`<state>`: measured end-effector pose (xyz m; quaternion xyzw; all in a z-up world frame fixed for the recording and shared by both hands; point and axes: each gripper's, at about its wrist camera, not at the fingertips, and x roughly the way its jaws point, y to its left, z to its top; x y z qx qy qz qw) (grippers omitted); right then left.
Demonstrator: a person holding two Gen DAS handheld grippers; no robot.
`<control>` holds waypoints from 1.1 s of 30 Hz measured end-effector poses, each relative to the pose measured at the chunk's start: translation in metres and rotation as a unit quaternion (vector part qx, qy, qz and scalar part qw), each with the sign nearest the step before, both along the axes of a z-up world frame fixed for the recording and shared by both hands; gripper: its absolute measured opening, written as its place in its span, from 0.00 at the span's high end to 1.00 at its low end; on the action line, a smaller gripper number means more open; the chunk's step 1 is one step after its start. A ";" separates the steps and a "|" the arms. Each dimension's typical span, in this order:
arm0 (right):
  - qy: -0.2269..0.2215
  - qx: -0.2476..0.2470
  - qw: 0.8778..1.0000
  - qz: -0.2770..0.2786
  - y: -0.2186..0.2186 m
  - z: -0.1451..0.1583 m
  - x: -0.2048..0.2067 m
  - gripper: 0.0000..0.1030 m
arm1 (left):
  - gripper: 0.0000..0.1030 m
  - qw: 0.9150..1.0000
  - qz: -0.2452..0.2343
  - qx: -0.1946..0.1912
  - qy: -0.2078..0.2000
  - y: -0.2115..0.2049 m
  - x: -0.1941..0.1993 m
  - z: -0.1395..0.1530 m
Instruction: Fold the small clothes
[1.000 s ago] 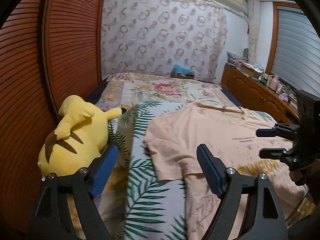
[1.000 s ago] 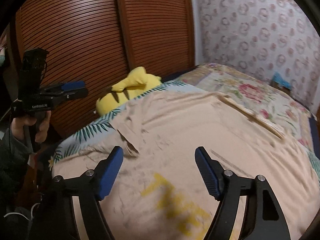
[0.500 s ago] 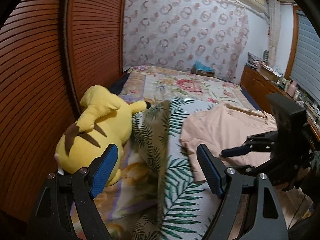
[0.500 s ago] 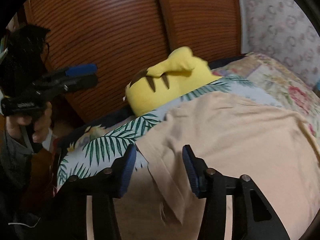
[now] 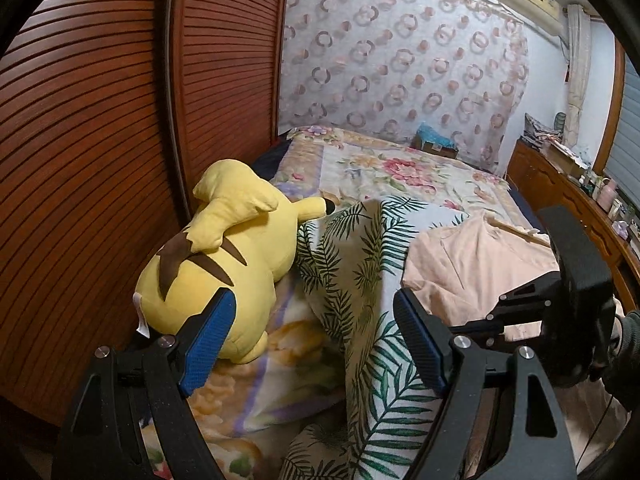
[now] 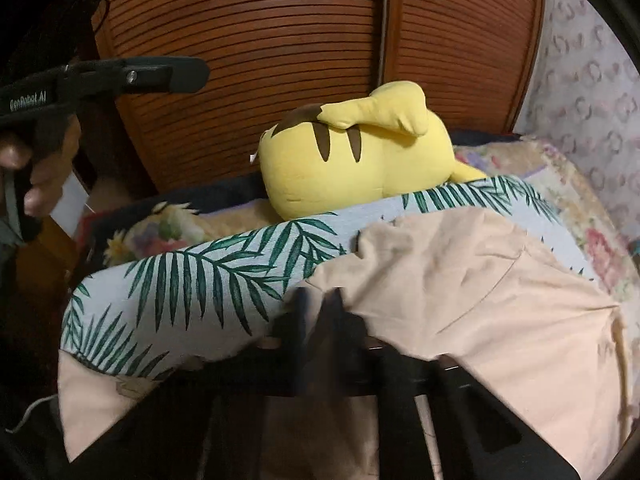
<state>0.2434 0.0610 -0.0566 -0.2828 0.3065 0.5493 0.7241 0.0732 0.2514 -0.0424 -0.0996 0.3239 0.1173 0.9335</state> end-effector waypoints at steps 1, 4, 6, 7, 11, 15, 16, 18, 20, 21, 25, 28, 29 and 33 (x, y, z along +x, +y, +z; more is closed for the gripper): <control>0.012 0.006 1.000 -0.006 -0.001 0.001 0.004 0.98 | 0.21 1.000 -0.002 -0.001 0.000 -0.001 0.002 0.000; 0.042 0.050 0.998 -0.026 -0.013 0.019 0.012 0.98 | 0.21 1.000 -0.014 -0.003 0.003 -0.007 0.008 -0.001; 0.062 0.077 0.994 -0.043 -0.029 0.032 0.020 0.98 | 0.21 1.000 -0.022 -0.004 0.005 -0.013 0.013 -0.003; 0.068 0.088 0.992 -0.051 -0.038 0.038 0.025 0.98 | 0.21 1.000 -0.027 -0.006 0.008 -0.016 0.016 -0.004; 0.080 0.131 0.984 -0.091 -0.071 0.058 0.042 0.98 | 0.21 0.999 -0.048 -0.008 0.017 -0.030 0.027 -0.009; 0.057 0.137 0.979 -0.139 -0.093 0.063 0.054 0.98 | 0.21 0.998 -0.066 -0.004 0.019 -0.046 0.033 -0.009; 0.053 0.137 0.977 -0.152 -0.098 0.062 0.056 0.98 | 0.21 0.997 -0.072 -0.004 0.019 -0.051 0.035 -0.009; 0.041 0.135 0.975 -0.174 -0.104 0.063 0.057 0.98 | 0.21 0.997 -0.079 -0.003 0.020 -0.057 0.037 -0.008; 0.027 0.133 0.969 -0.205 -0.106 0.063 0.060 0.98 | 0.21 0.996 -0.084 -0.002 0.022 -0.063 0.039 -0.007; 0.019 0.127 0.966 -0.224 -0.106 0.061 0.063 0.98 | 0.21 0.996 -0.087 -0.002 0.021 -0.064 0.040 -0.007; 0.006 0.113 0.962 -0.248 -0.092 0.065 0.050 0.92 | 0.21 0.995 -0.097 -0.003 0.020 -0.073 0.045 -0.007; 0.004 0.107 0.962 -0.252 -0.092 0.067 0.040 0.86 | 0.21 0.994 -0.106 0.001 0.026 -0.080 0.052 -0.009; 0.002 0.104 0.961 -0.255 -0.095 0.068 0.037 0.82 | 0.21 0.994 -0.109 0.001 0.027 -0.082 0.054 -0.010; -0.001 0.102 0.957 -0.270 -0.114 0.074 0.028 0.70 | 0.21 0.992 -0.121 0.000 0.031 -0.090 0.063 -0.013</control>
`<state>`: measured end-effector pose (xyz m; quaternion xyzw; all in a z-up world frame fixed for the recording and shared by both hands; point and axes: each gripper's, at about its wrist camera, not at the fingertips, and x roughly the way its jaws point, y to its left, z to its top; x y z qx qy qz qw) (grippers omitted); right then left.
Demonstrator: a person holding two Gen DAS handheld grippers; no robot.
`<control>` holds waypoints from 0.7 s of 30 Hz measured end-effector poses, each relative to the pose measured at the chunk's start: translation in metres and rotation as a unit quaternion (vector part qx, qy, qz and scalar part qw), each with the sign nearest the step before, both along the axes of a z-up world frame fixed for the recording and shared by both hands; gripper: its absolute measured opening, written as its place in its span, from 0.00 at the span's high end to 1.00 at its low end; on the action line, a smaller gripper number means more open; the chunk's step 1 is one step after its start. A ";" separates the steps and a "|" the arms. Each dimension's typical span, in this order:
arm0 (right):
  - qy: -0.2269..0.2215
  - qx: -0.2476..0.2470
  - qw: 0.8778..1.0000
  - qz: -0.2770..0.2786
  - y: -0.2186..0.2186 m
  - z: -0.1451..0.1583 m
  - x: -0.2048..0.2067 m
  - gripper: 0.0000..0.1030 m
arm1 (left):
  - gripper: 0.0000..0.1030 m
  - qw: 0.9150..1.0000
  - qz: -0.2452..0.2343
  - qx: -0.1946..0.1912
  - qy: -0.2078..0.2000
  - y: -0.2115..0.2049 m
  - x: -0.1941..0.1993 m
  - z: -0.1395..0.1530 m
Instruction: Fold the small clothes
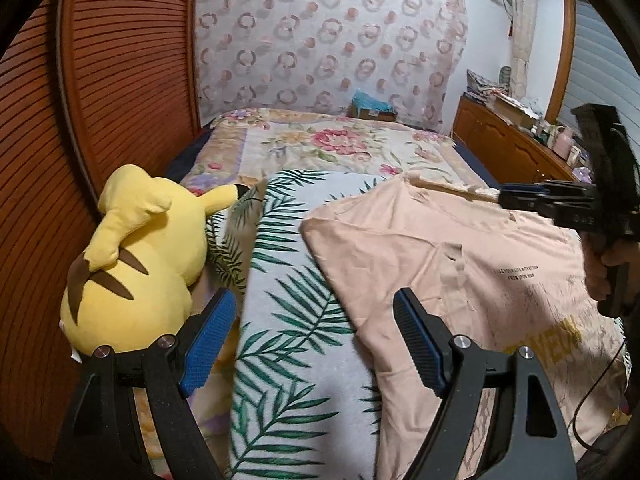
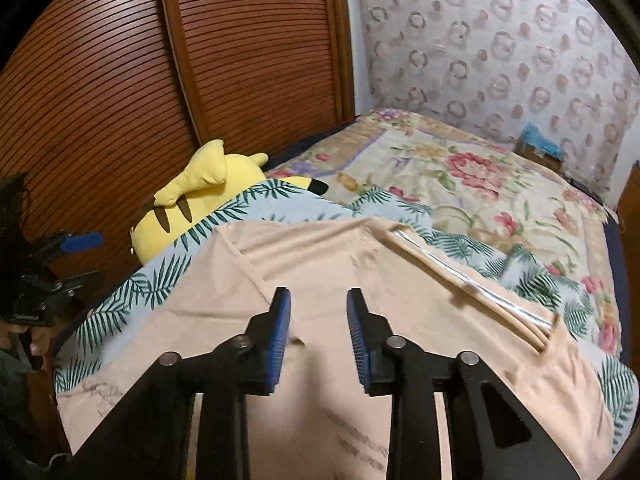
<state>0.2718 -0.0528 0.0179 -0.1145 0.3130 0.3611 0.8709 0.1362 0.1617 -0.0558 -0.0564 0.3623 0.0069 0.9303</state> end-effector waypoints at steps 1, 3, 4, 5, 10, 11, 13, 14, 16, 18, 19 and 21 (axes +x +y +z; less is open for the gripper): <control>-0.001 0.002 1.000 -0.005 -0.006 0.001 -0.002 0.69 | 0.21 1.000 -0.004 -0.002 0.000 -0.002 0.001 0.000; -0.006 0.002 1.000 -0.017 -0.016 0.003 -0.011 0.69 | 0.21 1.000 -0.012 -0.006 -0.001 -0.009 0.001 -0.001; -0.009 0.001 1.000 -0.023 -0.027 0.010 -0.015 0.69 | 0.21 1.000 -0.017 -0.007 0.000 -0.014 0.000 -0.001; -0.011 0.000 1.000 -0.028 -0.032 0.011 -0.021 0.69 | 0.21 1.000 -0.021 -0.006 0.000 -0.017 -0.001 -0.002; -0.012 0.005 0.999 -0.047 -0.058 0.012 -0.047 0.69 | 0.25 0.999 -0.045 -0.015 0.006 -0.040 -0.009 -0.005; -0.013 0.006 0.998 -0.053 -0.064 0.011 -0.054 0.69 | 0.30 0.998 -0.054 -0.021 0.009 -0.045 -0.011 -0.007; -0.012 0.008 0.998 -0.066 -0.078 0.010 -0.064 0.69 | 0.47 0.997 -0.074 -0.028 0.021 -0.056 -0.013 -0.013; -0.011 0.009 0.997 -0.073 -0.085 0.010 -0.069 0.69 | 0.50 0.996 -0.080 -0.027 0.024 -0.060 -0.015 -0.015; -0.008 0.012 0.996 -0.090 -0.101 0.008 -0.078 0.69 | 0.59 0.995 -0.092 -0.025 0.028 -0.071 -0.019 -0.018; -0.008 0.014 0.994 -0.107 -0.116 0.005 -0.088 0.69 | 0.65 0.994 -0.106 -0.025 0.032 -0.082 -0.024 -0.021; -0.008 0.015 0.993 -0.117 -0.123 0.003 -0.093 0.69 | 0.67 0.993 -0.111 -0.025 0.034 -0.086 -0.026 -0.022; -0.004 0.018 0.991 -0.132 -0.133 0.000 -0.101 0.69 | 0.68 0.992 -0.119 -0.022 0.036 -0.094 -0.030 -0.025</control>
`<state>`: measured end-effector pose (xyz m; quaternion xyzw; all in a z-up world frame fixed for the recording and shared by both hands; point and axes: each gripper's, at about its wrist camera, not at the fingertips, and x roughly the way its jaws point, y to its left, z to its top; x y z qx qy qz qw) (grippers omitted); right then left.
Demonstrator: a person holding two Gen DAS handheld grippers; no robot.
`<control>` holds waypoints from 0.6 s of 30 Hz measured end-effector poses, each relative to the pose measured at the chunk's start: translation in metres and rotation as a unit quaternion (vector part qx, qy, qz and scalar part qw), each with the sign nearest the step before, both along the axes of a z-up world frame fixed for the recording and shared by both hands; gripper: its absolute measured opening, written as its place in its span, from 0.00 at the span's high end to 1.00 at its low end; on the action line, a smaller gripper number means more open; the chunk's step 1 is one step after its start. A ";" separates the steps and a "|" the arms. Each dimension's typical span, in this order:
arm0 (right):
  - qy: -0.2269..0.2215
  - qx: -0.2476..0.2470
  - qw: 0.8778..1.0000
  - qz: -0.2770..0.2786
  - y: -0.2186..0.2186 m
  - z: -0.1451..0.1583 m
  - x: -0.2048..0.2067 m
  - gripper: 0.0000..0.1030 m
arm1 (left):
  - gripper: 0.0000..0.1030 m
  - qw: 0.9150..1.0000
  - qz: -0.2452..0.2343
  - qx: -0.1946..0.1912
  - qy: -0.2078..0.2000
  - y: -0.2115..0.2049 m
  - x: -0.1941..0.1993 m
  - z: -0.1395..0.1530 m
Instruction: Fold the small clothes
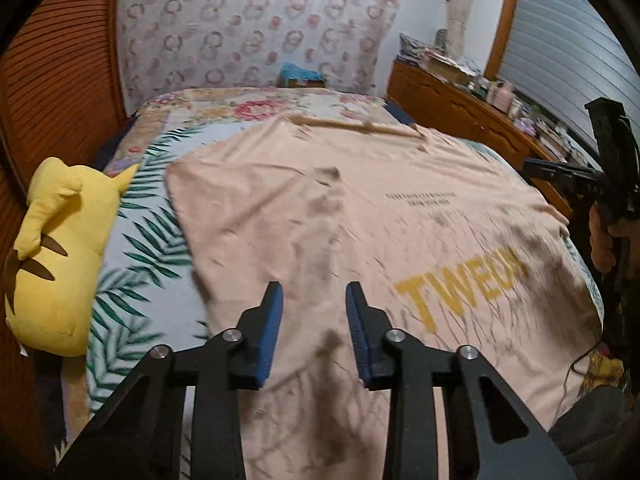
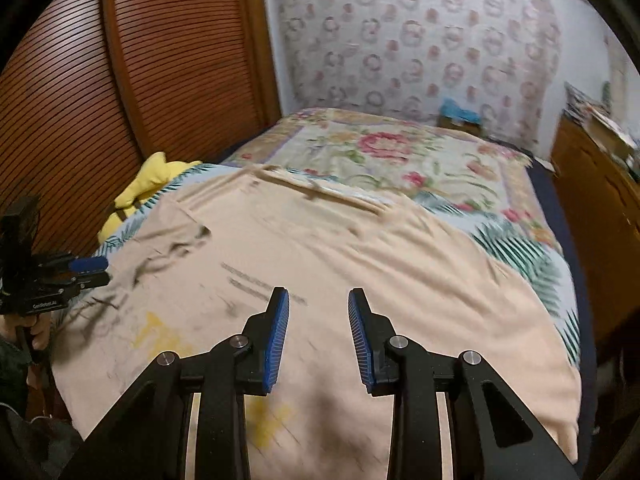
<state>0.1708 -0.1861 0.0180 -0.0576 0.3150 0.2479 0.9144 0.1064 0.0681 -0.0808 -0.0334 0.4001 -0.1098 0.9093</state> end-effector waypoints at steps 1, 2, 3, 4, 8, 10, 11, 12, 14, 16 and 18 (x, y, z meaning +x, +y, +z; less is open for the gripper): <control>0.002 0.002 1.000 -0.008 -0.005 -0.002 -0.004 0.69 | 0.69 1.000 -0.003 0.002 0.002 -0.003 -0.001 -0.001; 0.004 0.005 1.000 -0.015 -0.010 -0.003 -0.006 0.69 | 0.69 1.000 -0.006 0.003 0.003 -0.006 -0.003 -0.003; 0.007 0.008 1.000 -0.022 -0.014 -0.005 -0.009 0.69 | 0.70 1.000 -0.009 0.004 0.005 -0.009 -0.004 -0.004; 0.011 0.011 0.999 -0.028 -0.016 -0.005 -0.011 0.69 | 0.70 1.000 -0.010 0.006 0.006 -0.010 -0.004 -0.005; 0.010 0.016 0.999 -0.047 -0.022 -0.004 -0.021 0.69 | 0.70 1.000 -0.006 0.020 0.019 -0.016 -0.004 -0.013; 0.006 0.021 0.998 -0.056 -0.023 -0.003 -0.028 0.69 | 0.70 0.999 -0.001 0.024 0.023 -0.015 -0.003 -0.017; 0.003 0.025 0.998 -0.061 -0.024 -0.001 -0.032 0.69 | 0.70 0.999 0.000 0.027 0.025 -0.015 -0.002 -0.018; 0.001 0.028 0.998 -0.063 -0.024 0.001 -0.035 0.69 | 0.70 0.999 0.000 0.028 0.023 -0.014 -0.002 -0.019; -0.007 0.030 0.997 -0.067 -0.028 0.002 -0.047 0.69 | 0.70 0.999 -0.001 0.038 0.022 -0.015 -0.002 -0.019; -0.015 0.029 0.997 -0.071 -0.028 0.004 -0.055 0.69 | 0.94 0.998 -0.002 0.052 0.018 -0.018 -0.001 -0.019; -0.024 0.031 0.996 -0.076 -0.030 0.003 -0.066 0.69 | 0.94 0.998 -0.003 0.057 0.013 -0.016 -0.002 -0.018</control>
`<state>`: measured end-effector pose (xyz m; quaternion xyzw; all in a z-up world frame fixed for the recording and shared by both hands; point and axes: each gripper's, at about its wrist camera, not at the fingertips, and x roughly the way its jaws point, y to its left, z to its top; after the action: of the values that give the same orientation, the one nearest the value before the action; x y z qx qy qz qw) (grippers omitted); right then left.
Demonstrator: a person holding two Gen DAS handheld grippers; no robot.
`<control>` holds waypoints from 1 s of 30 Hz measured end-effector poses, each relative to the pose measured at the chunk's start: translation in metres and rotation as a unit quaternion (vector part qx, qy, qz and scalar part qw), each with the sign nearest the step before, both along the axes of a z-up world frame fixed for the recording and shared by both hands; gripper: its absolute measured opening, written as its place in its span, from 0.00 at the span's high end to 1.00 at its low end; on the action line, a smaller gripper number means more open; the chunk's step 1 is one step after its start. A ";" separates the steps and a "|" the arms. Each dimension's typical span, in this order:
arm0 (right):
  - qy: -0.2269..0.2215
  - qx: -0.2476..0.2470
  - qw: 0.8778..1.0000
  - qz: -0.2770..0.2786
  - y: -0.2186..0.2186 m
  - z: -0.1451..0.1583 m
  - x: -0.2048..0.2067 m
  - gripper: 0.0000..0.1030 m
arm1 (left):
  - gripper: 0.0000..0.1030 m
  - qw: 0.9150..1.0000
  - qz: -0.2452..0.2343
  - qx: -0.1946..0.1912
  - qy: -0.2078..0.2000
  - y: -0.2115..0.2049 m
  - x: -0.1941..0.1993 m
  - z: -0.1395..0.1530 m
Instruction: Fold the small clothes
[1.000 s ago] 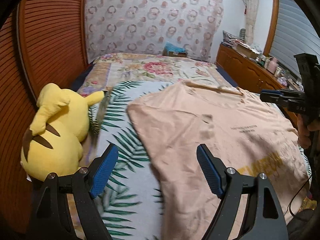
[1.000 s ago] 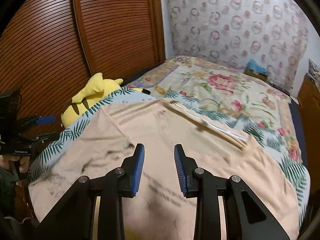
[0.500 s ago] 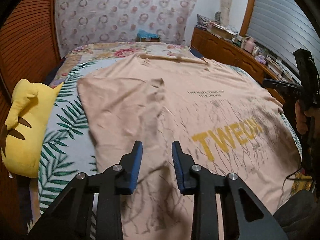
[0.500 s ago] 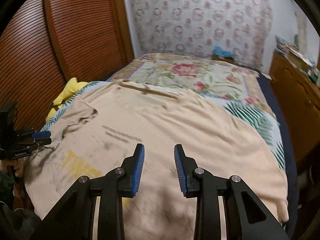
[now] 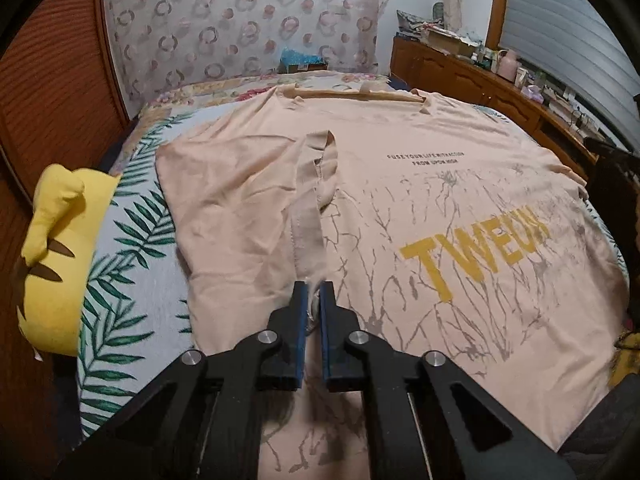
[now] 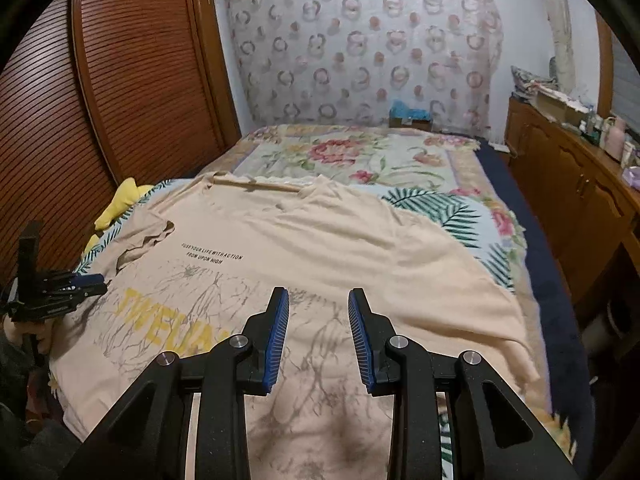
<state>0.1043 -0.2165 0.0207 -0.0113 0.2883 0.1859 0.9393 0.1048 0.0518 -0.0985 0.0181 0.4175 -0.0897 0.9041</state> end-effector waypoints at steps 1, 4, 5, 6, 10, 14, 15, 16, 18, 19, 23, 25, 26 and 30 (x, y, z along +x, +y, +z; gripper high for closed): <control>-0.004 0.002 1.000 -0.003 -0.002 -0.001 -0.005 0.69 | 0.94 1.000 0.002 -0.005 -0.005 0.002 -0.001 0.003; -0.015 0.002 1.000 -0.011 -0.009 -0.003 -0.017 0.69 | 0.94 1.000 0.002 -0.010 -0.020 0.004 -0.005 0.012; -0.018 0.001 1.000 -0.014 -0.011 -0.006 -0.021 0.69 | 0.94 1.000 0.003 -0.009 -0.026 0.004 -0.007 0.016; -0.020 0.001 1.000 -0.017 -0.020 -0.010 -0.022 0.69 | 0.94 0.999 0.003 -0.009 -0.033 0.004 -0.010 0.021; -0.018 0.006 0.999 -0.036 -0.035 -0.023 -0.034 0.69 | 0.94 0.999 0.003 0.009 -0.046 -0.003 -0.018 0.029; -0.016 0.006 0.999 -0.049 -0.041 -0.030 -0.044 0.69 | 0.87 0.998 0.006 0.022 -0.053 -0.007 -0.024 0.032; -0.015 0.006 0.998 -0.052 -0.042 -0.031 -0.046 0.69 | 0.79 0.998 0.007 0.024 -0.059 -0.008 -0.026 0.033; -0.014 0.007 0.998 -0.056 -0.043 -0.032 -0.047 0.69 | 0.72 0.998 0.008 0.023 -0.062 -0.009 -0.028 0.034; -0.013 0.008 0.998 -0.059 -0.047 -0.033 -0.050 0.69 | 0.62 0.997 0.008 0.021 -0.074 -0.011 -0.032 0.039; -0.013 0.007 0.998 -0.061 -0.048 -0.034 -0.052 0.69 | 0.59 0.997 0.006 0.018 -0.080 -0.012 -0.034 0.042; -0.011 0.005 0.997 -0.070 -0.053 -0.033 -0.056 0.69 | 0.40 0.996 -0.001 0.009 -0.091 -0.018 -0.033 0.051; -0.010 0.004 0.997 -0.075 -0.057 -0.031 -0.055 0.68 | 0.20 0.996 -0.009 0.003 -0.094 -0.023 -0.029 0.054; -0.009 0.004 0.997 -0.078 -0.058 -0.030 -0.054 0.65 | 0.20 0.995 -0.010 0.003 -0.096 -0.026 -0.028 0.054; 0.000 -0.001 0.996 -0.093 -0.067 -0.034 -0.048 0.58 | 0.20 0.994 -0.013 0.003 -0.108 -0.040 -0.019 0.056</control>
<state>0.0565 -0.2835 -0.0131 0.0145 0.2878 0.0979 0.9526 0.0857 0.0117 -0.0429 0.0354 0.3171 -0.0975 0.9427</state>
